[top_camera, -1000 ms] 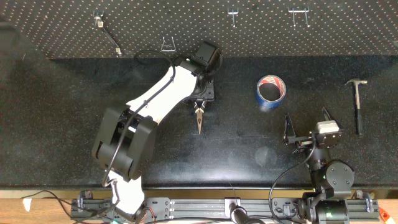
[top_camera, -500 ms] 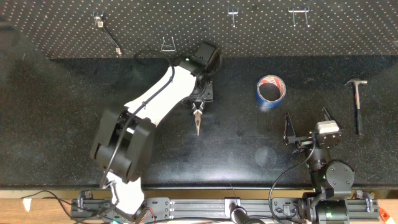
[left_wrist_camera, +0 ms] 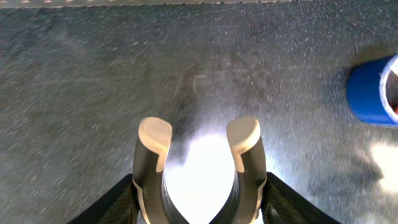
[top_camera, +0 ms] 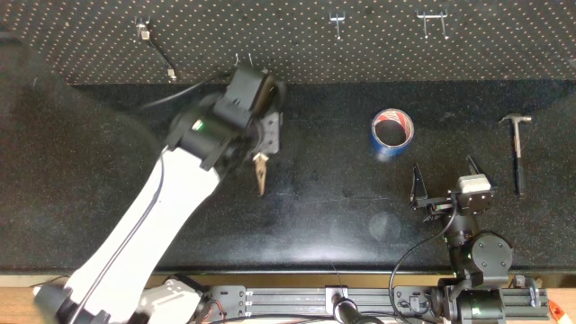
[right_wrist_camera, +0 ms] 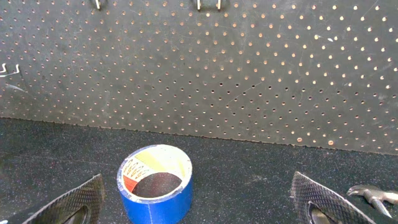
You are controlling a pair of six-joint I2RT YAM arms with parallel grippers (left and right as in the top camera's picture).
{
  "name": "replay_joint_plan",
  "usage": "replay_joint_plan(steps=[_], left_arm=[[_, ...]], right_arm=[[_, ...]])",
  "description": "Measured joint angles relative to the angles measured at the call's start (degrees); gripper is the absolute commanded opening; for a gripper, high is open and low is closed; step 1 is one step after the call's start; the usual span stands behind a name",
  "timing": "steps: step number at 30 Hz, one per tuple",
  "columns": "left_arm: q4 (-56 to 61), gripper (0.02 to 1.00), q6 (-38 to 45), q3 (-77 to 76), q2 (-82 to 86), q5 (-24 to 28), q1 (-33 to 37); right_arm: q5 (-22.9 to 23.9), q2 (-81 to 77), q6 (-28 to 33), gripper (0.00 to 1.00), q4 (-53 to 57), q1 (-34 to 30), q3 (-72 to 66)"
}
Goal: Place Tools Onto Pegboard
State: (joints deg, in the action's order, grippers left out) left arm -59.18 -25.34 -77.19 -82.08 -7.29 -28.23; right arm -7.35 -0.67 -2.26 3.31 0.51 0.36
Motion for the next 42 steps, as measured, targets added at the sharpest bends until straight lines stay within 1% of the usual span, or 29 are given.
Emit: replay_joint_plan(steps=[4, 6, 10, 12, 15, 18, 20, 27, 32, 38, 40, 42], left_arm=[[0.57, 0.027, 0.02, 5.81, 7.30, -0.55, 0.00], [1.88, 0.029, -0.24, 9.68, 9.42, -1.86, 0.00], [21.38, 0.029, -0.79, 20.46, 9.97, -6.14, 0.00], [27.26, 0.027, -0.92, 21.94, 9.55, -9.51, 0.02], [40.04, 0.029, -0.11, 22.27, 7.72, -16.31, 0.26], [48.46, 0.029, 2.60, 22.32, 6.67, -19.56, 1.22], [52.37, 0.031, 4.46, 22.29, 6.32, -20.79, 2.36], [58.66, 0.029, 8.20, 22.32, 6.21, -22.29, 6.34], [63.36, 0.027, 9.73, 22.32, 5.46, -22.34, 7.37], [57.72, 0.027, 10.60, 22.71, 7.19, -20.96, 7.37], [58.62, 0.027, 10.60, 23.67, 10.01, -20.70, 7.37], [64.00, 0.029, 10.75, 25.31, 12.57, -20.72, 7.37]], right_arm=[[0.00, 0.00, 0.00, 0.976, 0.00, 0.00, 0.00], [0.00, 0.00, 0.00, 0.976, 0.00, 0.00, 0.00], [0.00, 0.00, 0.00, 0.976, 0.00, 0.00, 0.00], [0.02, 0.00, 0.00, 0.976, 0.00, 0.00, 0.00], [0.00, 0.00, 0.00, 0.976, 0.00, 0.00, 0.00], [0.00, 0.00, 0.00, 0.976, 0.00, 0.00, 0.00], [0.00, 0.00, 0.00, 0.976, 0.00, 0.00, 0.00], [0.00, 0.00, 0.00, 0.976, 0.00, 0.00, 0.00], [0.00, 0.00, 0.00, 0.976, 0.00, 0.00, 0.00], [0.00, 0.00, 0.00, 0.976, 0.00, 0.00, 0.00], [0.00, 0.00, 0.00, 0.976, 0.00, 0.00, 0.00], [0.00, 0.00, 0.00, 0.976, 0.00, 0.00, 0.00]])
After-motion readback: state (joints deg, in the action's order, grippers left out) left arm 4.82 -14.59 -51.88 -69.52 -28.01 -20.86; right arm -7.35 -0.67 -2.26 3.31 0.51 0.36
